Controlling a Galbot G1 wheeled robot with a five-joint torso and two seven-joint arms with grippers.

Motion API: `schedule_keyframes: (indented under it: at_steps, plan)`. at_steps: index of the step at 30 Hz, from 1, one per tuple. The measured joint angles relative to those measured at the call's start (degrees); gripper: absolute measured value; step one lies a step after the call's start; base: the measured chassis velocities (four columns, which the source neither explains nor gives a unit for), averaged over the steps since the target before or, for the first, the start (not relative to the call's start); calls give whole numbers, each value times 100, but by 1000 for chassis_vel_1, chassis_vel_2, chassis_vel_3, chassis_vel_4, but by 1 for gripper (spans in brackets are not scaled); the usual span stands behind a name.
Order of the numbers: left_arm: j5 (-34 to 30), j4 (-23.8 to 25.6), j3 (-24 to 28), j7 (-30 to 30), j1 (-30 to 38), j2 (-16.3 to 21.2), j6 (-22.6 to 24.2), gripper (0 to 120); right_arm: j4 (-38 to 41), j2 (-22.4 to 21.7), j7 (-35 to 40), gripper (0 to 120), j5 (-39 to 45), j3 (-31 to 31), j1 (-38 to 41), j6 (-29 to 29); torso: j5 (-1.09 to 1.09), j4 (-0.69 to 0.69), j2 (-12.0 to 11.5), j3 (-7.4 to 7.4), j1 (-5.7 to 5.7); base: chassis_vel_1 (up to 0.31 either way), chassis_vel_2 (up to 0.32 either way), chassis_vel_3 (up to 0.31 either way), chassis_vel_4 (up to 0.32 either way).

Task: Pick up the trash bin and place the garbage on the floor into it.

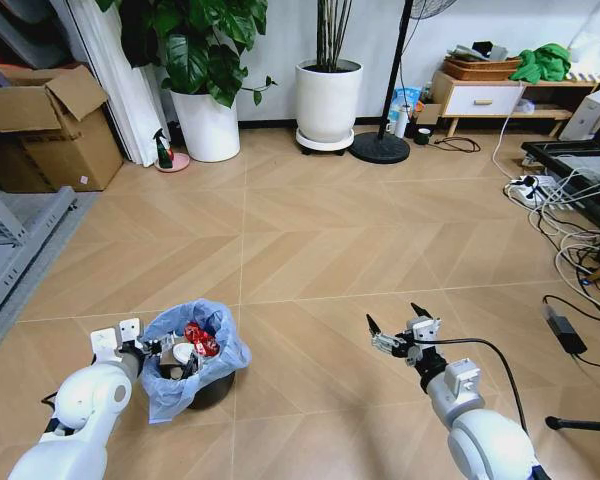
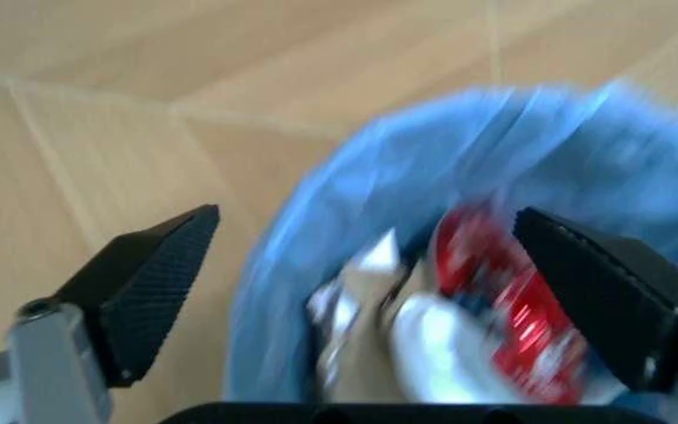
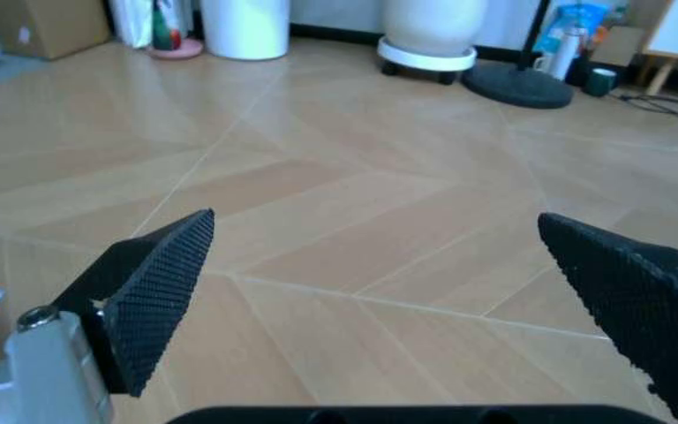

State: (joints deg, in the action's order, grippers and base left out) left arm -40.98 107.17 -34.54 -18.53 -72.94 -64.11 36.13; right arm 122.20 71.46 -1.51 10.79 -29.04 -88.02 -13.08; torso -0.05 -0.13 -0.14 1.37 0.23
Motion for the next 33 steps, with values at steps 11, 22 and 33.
schedule_keyframes:
  at_steps: [11, 22, 33]
  plan:
    - [532, 740, -102, 182, -641, -451, -1734, 100, 452, 407, 209, 100, 47, -549, -577, -30, 0, -1, 0, 0, 0, 0, 0, 0, 0]
    - [1513, 1719, -480, 792, -1645, -1189, -2559, 100, 1312, 925, 196, 100, 61, -1059, -1345, -51, 0, 1, 0, -1, -1, 0, 0, 0, 0]
    - [1635, 2228, -190, 1227, -1962, -1365, -2785, 100, 2130, 1030, 30, 100, -167, -968, -1788, 110, 0, 0, 0, 0, -1, 0, 0, 0, 0]
